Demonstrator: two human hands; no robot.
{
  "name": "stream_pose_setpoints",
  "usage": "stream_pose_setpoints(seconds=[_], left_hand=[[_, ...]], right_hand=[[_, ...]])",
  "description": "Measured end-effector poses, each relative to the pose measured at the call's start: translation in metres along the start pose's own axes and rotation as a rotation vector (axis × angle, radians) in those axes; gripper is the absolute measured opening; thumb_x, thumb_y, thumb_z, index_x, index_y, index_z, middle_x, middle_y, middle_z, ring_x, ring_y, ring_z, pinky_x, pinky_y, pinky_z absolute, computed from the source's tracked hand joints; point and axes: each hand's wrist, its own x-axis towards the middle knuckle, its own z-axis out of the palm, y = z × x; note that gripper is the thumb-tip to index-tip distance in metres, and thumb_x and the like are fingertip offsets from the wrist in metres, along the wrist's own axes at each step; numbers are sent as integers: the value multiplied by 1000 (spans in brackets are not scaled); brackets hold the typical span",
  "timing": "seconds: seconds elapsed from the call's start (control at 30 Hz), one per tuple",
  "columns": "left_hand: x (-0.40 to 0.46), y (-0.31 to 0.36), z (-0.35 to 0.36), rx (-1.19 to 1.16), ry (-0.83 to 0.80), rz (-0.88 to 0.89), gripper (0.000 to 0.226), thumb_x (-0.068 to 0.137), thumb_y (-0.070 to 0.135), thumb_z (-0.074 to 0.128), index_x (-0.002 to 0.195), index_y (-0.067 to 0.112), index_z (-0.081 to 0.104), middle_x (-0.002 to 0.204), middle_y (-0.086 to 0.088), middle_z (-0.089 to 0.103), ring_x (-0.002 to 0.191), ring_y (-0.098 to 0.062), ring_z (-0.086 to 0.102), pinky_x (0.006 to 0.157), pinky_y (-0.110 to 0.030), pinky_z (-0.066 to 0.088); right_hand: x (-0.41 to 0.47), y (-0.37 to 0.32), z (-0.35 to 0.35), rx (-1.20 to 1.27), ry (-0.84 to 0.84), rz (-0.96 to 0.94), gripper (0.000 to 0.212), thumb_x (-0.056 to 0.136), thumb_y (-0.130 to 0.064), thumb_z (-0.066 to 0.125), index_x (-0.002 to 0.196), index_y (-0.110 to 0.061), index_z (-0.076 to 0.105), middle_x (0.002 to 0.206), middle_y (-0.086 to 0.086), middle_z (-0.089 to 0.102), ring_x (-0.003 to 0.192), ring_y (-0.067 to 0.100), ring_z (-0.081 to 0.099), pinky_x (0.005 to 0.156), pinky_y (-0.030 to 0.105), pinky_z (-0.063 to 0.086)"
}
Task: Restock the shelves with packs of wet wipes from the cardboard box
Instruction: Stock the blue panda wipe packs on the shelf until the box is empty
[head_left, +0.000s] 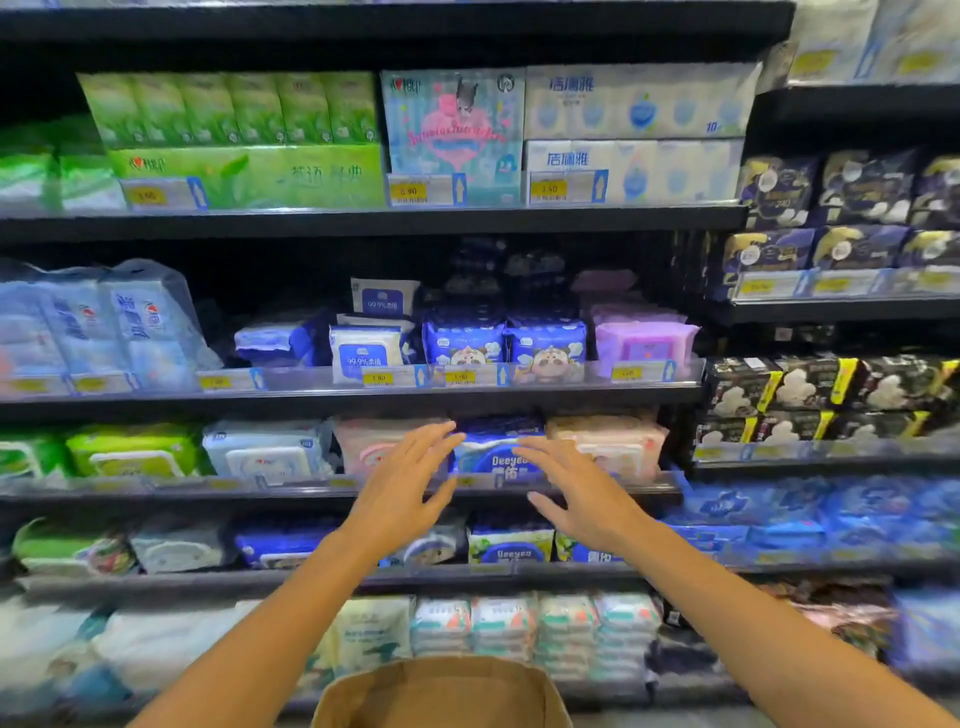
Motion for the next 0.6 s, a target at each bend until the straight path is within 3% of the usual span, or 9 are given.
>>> stream_pose_setpoints(seconds=[0.1, 0.17, 0.23, 0.3, 0.47, 0.53, 0.6], left_hand=[[-63, -4, 22, -7, -124, -47, 53, 97, 45, 45, 146, 25, 45, 150, 4, 45, 139, -17, 39, 114, -39, 37], [-102, -10, 38, 3, -205, -64, 51, 94, 44, 47, 143, 29, 45, 146, 4, 49, 135, -17, 41, 112, -38, 38], [-142, -19, 57, 60, -317, -88, 51, 90, 45, 48, 135, 24, 56, 139, -2, 57, 127, -24, 53, 108, -41, 43], [-179, -25, 76, 149, -436, -172, 55, 88, 52, 44, 127, 20, 65, 132, -7, 64, 121, -31, 61, 109, -44, 38], [-257, -21, 118, 204, -739, -288, 66, 92, 61, 32, 146, 26, 47, 155, -1, 41, 147, -25, 31, 123, -47, 18], [-278, -17, 130, 173, -817, -295, 74, 87, 64, 22, 144, 25, 48, 154, -1, 42, 146, -24, 31, 122, -43, 17], [-299, -13, 142, 102, -880, -322, 81, 81, 65, 18, 147, 25, 45, 154, 1, 42, 144, -23, 32, 120, -38, 18]], right_hand=[[-37, -12, 41, 109, -122, 58, 57, 100, -37, 55, 153, -28, 35, 159, -12, 30, 146, 5, 25, 118, 20, 21], [-61, -20, 66, 164, -212, 98, 58, 99, -38, 57, 152, -27, 37, 158, -10, 34, 146, 8, 28, 118, 24, 23], [-85, -27, 98, 184, -283, 101, 58, 96, -37, 62, 149, -23, 43, 154, -4, 42, 143, 14, 36, 119, 30, 29], [-108, -33, 128, 182, -378, 143, 58, 95, -40, 61, 148, -22, 45, 152, 0, 45, 142, 18, 39, 118, 37, 32], [-153, -50, 178, 172, -587, 178, 60, 98, -47, 54, 150, -21, 41, 156, 1, 40, 145, 19, 32, 120, 30, 21], [-168, -57, 197, 184, -635, 183, 60, 98, -49, 53, 150, -22, 42, 156, 0, 39, 146, 17, 31, 119, 26, 20], [-183, -64, 219, 215, -714, 211, 71, 93, -68, 39, 150, -24, 41, 156, -1, 39, 145, 18, 32, 119, 29, 22]])
